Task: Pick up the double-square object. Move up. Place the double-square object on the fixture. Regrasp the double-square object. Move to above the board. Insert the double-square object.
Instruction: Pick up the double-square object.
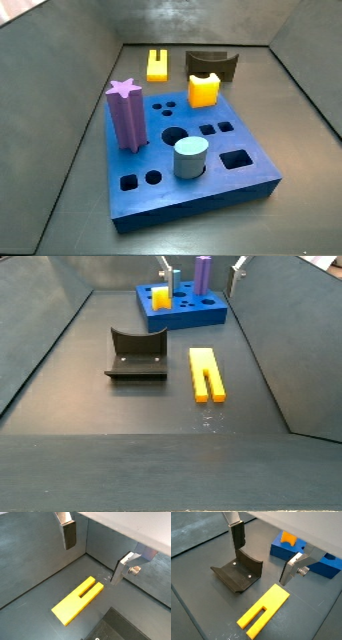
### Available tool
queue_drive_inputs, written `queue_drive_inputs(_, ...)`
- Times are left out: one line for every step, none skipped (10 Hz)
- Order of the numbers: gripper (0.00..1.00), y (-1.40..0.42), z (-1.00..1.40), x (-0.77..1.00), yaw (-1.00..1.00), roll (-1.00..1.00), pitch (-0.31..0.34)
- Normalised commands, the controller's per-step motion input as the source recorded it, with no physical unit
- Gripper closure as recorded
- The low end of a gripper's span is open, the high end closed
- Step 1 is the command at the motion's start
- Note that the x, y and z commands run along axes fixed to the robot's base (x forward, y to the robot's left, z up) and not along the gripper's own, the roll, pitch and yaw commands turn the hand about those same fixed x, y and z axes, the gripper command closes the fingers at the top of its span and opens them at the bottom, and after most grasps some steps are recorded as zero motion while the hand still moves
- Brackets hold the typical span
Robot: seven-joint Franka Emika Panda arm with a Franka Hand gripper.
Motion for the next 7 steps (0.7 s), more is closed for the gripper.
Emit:
queue_drive_inputs(0.0,-0.18,-0.1,0.0,0.0,0.0,-0.01)
queue_drive_inputs(0.0,-0.5,-1.0,-0.17,0.0,0.0,0.0)
queue_drive_inputs(0.0,-0.79,-1.0,-0.03,0.17,0.05,0.014)
queue_drive_inputs(0.0,-0.86,-1.0,0.0,0.13,0.05,0.001)
queue_drive_inputs(0.0,-0.49,-1.0,0.09,0.15,0.0,0.107)
queue_drive_inputs(0.0,-0.23,-0.5,0.08,0.12,-0.04,0.12)
queue_drive_inputs(0.0,0.0,0.0,-0.03,0.0,-0.02,-0.033)
